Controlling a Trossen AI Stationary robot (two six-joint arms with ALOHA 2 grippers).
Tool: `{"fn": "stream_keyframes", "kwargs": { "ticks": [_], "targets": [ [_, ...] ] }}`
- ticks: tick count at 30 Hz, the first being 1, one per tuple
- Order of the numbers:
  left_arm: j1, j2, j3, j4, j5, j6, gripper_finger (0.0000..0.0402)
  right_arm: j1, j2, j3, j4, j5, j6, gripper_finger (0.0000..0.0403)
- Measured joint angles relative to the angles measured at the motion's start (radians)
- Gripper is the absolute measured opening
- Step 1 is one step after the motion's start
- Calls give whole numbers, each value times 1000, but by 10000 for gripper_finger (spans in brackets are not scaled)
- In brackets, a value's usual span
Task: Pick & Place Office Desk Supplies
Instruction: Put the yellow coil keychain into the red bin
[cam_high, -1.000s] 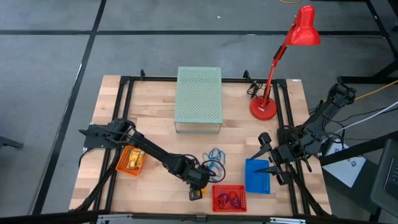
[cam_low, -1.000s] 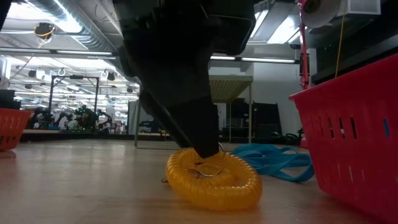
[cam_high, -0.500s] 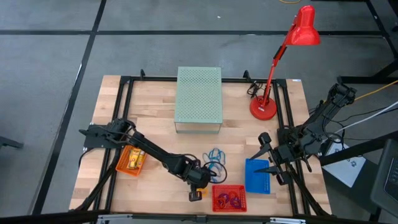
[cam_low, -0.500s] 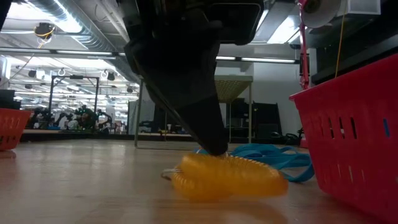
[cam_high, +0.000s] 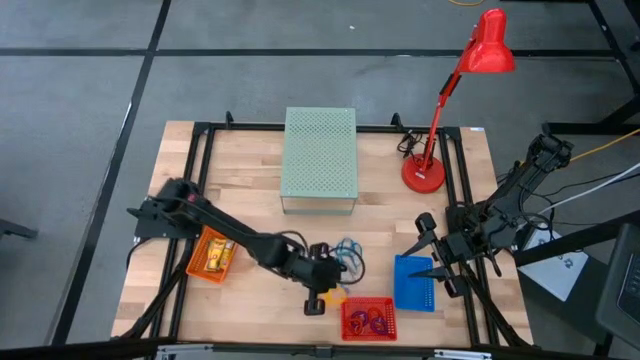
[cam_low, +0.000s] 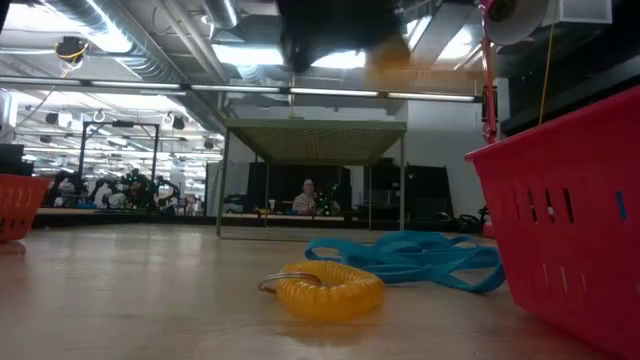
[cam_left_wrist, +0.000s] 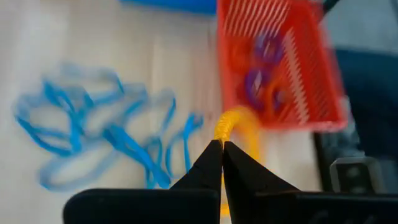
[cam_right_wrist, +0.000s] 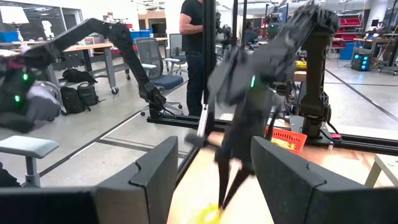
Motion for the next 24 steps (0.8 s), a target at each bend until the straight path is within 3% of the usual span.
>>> {"fn": "stream_keyframes", "kwargs": {
  "ticks": [4, 8, 17, 24],
  "targets": [
    [0, -70, 2, 60, -32, 61, 2, 0, 0, 0, -1, 0, 0, 206],
    [0, -69, 1, 169, 20, 98, 3, 0, 0, 0, -1, 0, 0, 206],
    [18, 84, 0, 317, 74, 97, 3, 0, 0, 0, -1, 0, 1, 206],
    [41, 190, 0, 469, 179, 85, 3, 0, 0, 0, -1, 0, 2, 206]
  ]
}}
